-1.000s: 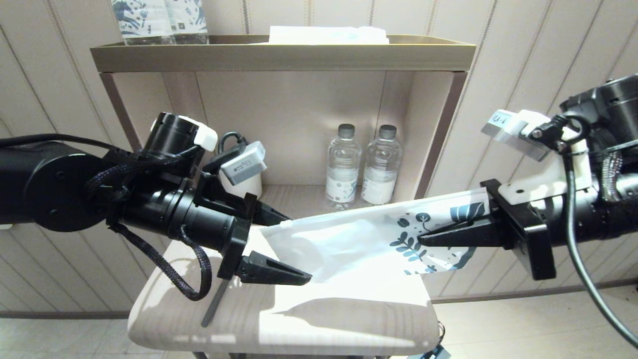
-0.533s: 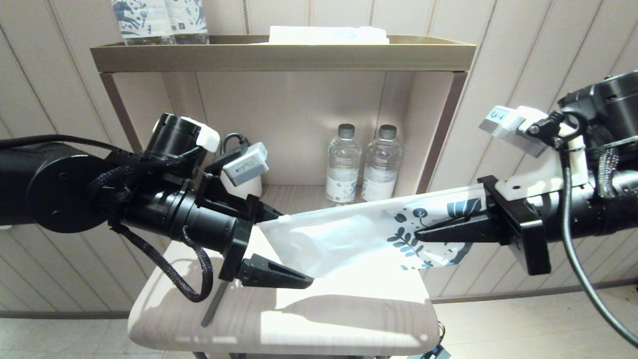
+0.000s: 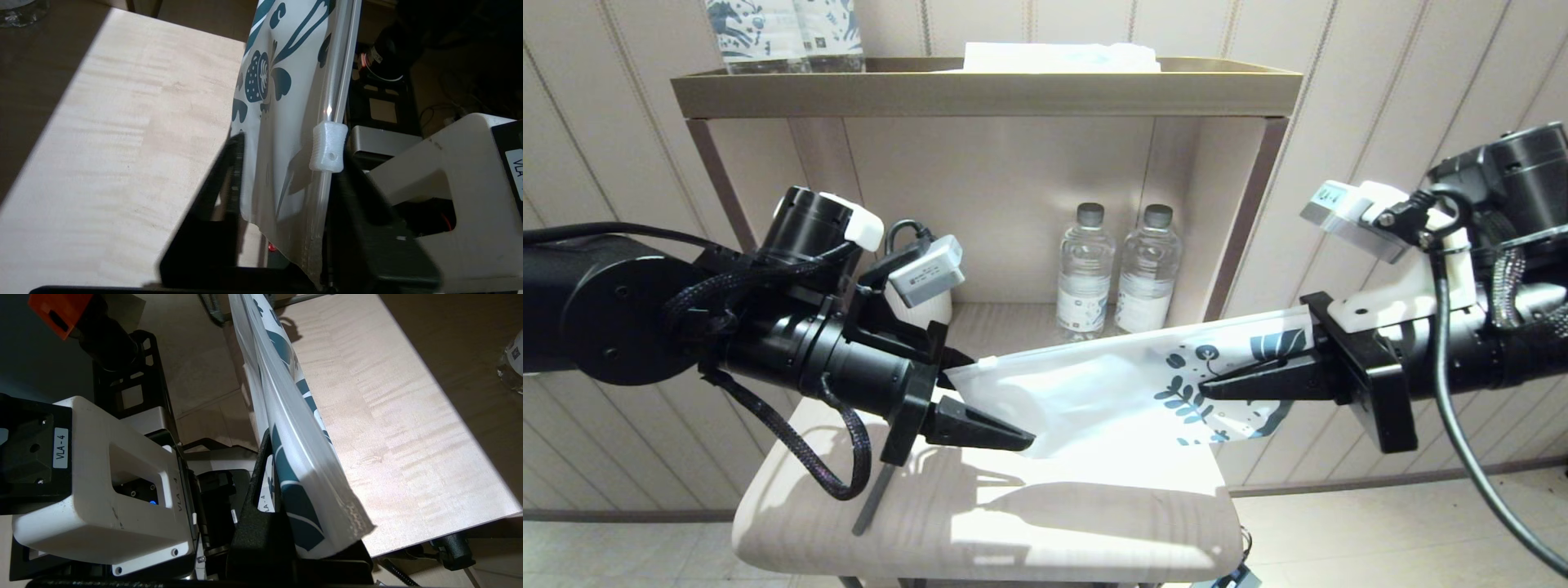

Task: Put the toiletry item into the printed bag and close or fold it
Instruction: Pick up a toothbrush

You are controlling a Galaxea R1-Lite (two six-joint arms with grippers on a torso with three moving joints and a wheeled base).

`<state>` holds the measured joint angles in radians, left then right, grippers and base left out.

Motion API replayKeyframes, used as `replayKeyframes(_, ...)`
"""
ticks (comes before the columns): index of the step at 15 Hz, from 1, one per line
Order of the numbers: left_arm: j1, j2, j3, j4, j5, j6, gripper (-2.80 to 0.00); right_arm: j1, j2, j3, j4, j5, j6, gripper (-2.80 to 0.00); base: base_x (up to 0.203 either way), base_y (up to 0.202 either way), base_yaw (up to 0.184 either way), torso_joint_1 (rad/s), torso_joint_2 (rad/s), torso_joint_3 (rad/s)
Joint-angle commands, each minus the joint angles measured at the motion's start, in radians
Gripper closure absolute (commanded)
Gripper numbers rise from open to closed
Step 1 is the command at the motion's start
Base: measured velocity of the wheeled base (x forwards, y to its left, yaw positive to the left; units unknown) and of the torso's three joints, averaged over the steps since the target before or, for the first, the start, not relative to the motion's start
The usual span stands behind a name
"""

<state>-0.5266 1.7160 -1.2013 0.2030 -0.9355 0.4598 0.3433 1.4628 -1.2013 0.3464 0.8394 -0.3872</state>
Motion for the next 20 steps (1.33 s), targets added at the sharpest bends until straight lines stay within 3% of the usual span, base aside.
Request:
replayKeyframes(1,0.000,-0.001,-0.001,0.001,-0.005,0.003,0.00,0.002,0.001,0.000,0.002,0.004,-0.002,0.00,0.000,0.000,0.000,0.000,0.00,0.000)
replayKeyframes(8,-0.007,-0.004,0.002,0.001,-0.005,0.002,0.00,0.006,0.019,0.001,0.001,0.005,-0.002,0.00,0.000,0.000,0.000,0.000,0.00,0.000)
replayKeyframes(13,-0.011,-0.004,0.003,0.002,-0.005,0.005,0.00,0.095,0.097,-0.011,-0.053,0.002,0.006,0.00,0.000,0.000,0.000,0.000,0.00,0.000)
replayKeyframes(20,-0.033,0.004,0.009,0.001,0.006,0.005,0.00,0.138,0.162,-0.061,-0.056,-0.003,0.014,0.00,0.000,0.000,0.000,0.000,0.00,0.000)
